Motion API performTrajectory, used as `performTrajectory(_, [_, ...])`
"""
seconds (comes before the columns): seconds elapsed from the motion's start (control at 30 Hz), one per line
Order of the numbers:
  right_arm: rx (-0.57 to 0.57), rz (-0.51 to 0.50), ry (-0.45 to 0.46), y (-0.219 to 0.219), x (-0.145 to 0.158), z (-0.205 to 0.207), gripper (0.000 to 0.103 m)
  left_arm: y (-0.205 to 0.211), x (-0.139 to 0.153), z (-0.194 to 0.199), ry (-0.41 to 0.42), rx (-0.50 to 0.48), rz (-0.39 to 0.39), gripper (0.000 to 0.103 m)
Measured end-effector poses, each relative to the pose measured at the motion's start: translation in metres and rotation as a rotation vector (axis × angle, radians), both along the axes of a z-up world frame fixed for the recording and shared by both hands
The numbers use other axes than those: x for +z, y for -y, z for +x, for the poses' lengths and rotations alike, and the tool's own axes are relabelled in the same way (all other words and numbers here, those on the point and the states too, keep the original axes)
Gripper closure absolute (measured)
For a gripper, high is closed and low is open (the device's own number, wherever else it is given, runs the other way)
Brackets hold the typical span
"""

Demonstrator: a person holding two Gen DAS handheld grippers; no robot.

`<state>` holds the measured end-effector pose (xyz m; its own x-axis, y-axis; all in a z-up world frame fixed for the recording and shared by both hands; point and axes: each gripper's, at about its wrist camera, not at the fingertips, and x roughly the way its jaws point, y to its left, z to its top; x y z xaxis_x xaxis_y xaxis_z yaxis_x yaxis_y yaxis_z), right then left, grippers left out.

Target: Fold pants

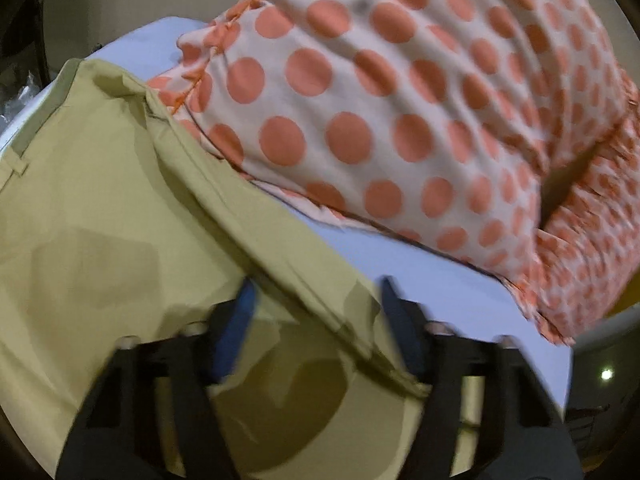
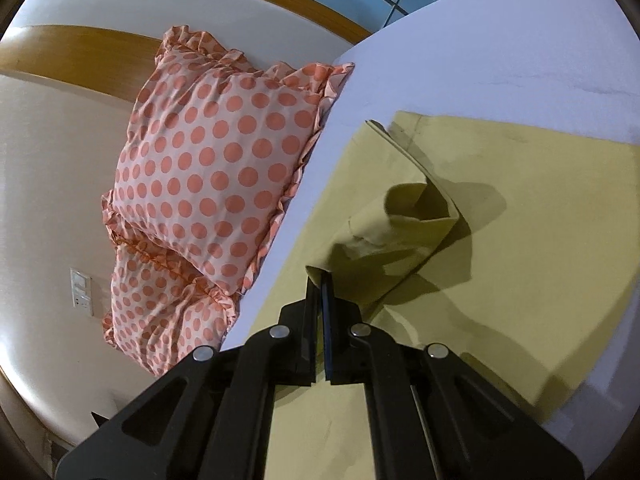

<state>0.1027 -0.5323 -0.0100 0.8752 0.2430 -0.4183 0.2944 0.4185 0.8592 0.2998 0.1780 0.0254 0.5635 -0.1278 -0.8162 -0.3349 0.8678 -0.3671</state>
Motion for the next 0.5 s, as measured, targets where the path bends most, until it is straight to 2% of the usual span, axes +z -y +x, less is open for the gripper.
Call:
performTrajectory(0.03, [0.000,0.003,0.007,0.001,0.001,0.001,0.101,-0.002,-0.001,0.003,0.002,-0.006,0.000,0.099])
performTrajectory(0.1, [-0.002,0.013,0.037,0.005,0.007,0.004,0.101,-0.009,0.000,-0.006,0.008,0.012,-0.062,0.099])
performTrajectory(0.2, [-0.008,0.001,0.090,0.011,0.026,-0.003,0.101,-0.002,0.034,-0.057,0.115,-0.020,-0.009,0.100])
performTrajectory(0.23, [-0.013,-0.017,0.121,0.013,0.037,-0.011,0.101,0.001,0.051,-0.091,0.169,-0.036,0.009,0.100])
performTrajectory(0.33, [-0.028,-0.046,0.149,0.019,0.050,-0.033,0.101,0.006,0.075,-0.170,0.256,-0.056,0.025,0.099])
performTrajectory(0.4, [-0.031,-0.055,0.132,0.020,0.048,-0.044,0.101,0.011,0.074,-0.217,0.265,-0.058,0.043,0.097])
performTrajectory(0.43, [-0.031,-0.054,0.108,0.021,0.041,-0.051,0.101,0.015,0.065,-0.244,0.251,-0.055,0.045,0.097])
performTrajectory(0.5, [-0.035,-0.034,0.070,0.024,0.027,-0.058,0.101,0.016,0.047,-0.274,0.218,-0.052,0.026,0.097])
